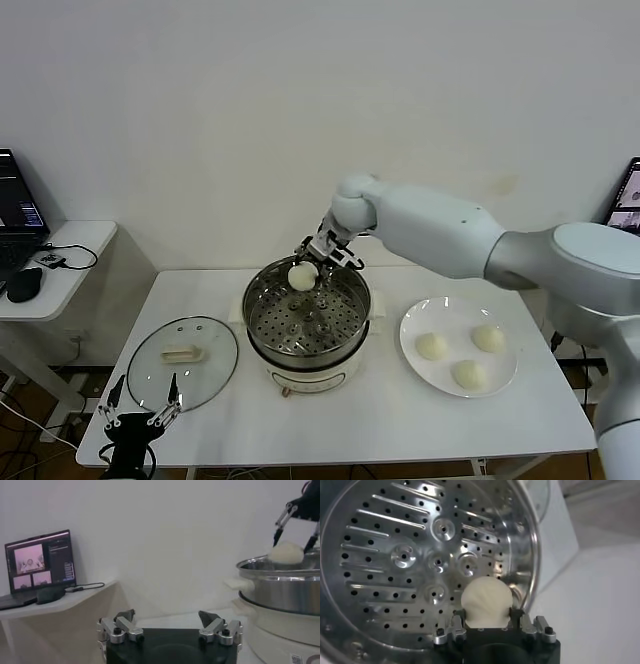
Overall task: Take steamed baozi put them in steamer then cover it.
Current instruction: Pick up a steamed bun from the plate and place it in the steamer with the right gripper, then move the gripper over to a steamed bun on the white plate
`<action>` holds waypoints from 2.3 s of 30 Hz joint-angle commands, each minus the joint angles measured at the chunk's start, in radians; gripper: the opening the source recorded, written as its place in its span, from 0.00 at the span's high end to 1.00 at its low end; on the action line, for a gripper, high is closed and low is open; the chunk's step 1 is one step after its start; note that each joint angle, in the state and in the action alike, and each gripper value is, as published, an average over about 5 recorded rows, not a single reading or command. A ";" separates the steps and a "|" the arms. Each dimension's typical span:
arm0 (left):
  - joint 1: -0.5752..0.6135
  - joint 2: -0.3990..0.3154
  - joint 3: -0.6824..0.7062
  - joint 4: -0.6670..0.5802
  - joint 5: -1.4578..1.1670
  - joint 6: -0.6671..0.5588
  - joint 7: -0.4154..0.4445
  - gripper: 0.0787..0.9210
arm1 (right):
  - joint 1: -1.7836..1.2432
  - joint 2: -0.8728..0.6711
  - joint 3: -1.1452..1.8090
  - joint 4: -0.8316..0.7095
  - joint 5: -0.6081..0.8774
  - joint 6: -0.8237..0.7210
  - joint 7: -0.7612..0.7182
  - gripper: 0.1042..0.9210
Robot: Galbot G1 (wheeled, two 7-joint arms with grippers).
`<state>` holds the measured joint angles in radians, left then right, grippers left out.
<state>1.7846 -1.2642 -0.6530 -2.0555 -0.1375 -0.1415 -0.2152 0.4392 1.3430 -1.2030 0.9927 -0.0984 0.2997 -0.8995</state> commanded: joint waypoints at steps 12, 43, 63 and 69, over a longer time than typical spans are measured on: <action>-0.003 0.002 0.002 0.003 0.000 -0.001 0.001 0.12 | -0.047 0.056 -0.014 -0.111 -0.186 0.148 0.038 0.44; 0.011 0.040 0.000 -0.014 0.005 0.035 -0.019 0.12 | 0.230 -0.579 -0.024 0.613 0.359 -0.721 -0.074 0.12; -0.021 0.059 -0.014 0.032 -0.020 0.054 -0.004 0.12 | -0.293 -0.829 0.207 0.604 0.083 -0.725 -0.044 0.12; -0.016 0.055 -0.022 0.034 -0.019 0.057 -0.003 0.12 | -0.409 -0.761 0.295 0.505 0.018 -0.701 -0.058 0.12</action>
<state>1.7685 -1.2097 -0.6721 -2.0275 -0.1557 -0.0875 -0.2185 0.2462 0.5869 -1.0496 1.5680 0.0112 -0.3838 -0.9551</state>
